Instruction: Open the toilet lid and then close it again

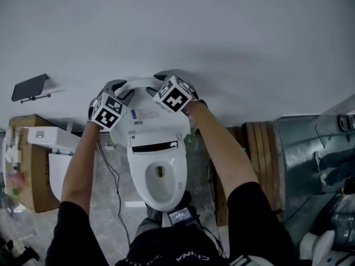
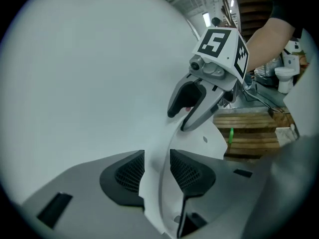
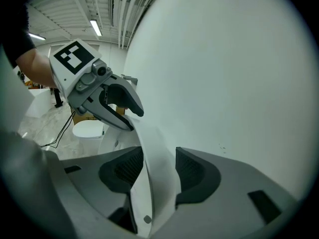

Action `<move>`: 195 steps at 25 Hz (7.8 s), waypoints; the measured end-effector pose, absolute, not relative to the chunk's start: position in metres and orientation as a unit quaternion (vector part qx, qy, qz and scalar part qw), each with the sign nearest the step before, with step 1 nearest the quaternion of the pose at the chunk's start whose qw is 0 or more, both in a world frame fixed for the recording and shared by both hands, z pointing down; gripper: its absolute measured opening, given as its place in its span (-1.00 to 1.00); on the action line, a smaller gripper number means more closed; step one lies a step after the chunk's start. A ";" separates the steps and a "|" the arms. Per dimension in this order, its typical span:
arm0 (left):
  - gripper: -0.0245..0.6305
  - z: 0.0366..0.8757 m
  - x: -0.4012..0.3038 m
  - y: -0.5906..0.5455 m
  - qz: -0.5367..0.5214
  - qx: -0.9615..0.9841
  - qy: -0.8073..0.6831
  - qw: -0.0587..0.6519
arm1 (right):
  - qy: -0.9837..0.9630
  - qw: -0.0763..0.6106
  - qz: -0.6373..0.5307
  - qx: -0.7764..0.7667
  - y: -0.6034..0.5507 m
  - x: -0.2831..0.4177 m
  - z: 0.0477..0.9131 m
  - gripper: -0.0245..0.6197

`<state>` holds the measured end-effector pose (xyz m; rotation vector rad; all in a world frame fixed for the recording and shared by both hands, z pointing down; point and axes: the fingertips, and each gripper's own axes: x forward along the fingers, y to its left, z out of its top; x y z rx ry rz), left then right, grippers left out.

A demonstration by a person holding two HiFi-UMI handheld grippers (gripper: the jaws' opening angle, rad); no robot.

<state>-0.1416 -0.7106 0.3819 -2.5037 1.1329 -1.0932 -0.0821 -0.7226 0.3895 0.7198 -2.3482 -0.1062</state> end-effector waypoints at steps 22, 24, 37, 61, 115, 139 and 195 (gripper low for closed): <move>-0.49 0.380 -0.134 -0.623 -0.366 -0.857 0.357 0.064 | -0.900 0.347 -0.040 0.260 -0.633 -0.067 0.392 -0.40; -0.49 0.380 -0.131 -0.608 -0.370 -0.857 0.352 0.074 | -0.900 0.346 -0.049 0.259 -0.618 -0.063 0.391 -0.38; -0.42 0.397 -0.113 -0.481 -0.387 -0.841 0.352 0.137 | -0.904 0.349 -0.128 0.210 -0.494 -0.050 0.410 -0.31; -0.33 0.483 -0.107 -0.284 -0.417 -0.837 0.294 0.196 | -0.851 0.447 -0.185 0.203 -0.307 -0.034 0.505 -0.22; -0.54 0.847 -0.076 -0.086 -0.446 -0.810 0.337 0.176 | -0.819 0.466 -0.273 0.193 -0.109 -0.005 0.864 0.00; -0.65 0.953 -0.079 -0.091 -0.506 -0.789 0.322 0.135 | -0.828 0.479 -0.240 0.167 -0.119 -0.008 0.960 -0.08; -0.89 0.470 -0.011 -0.068 -0.318 -0.835 0.448 0.033 | -0.882 0.286 0.039 0.372 -0.123 0.077 0.480 -0.88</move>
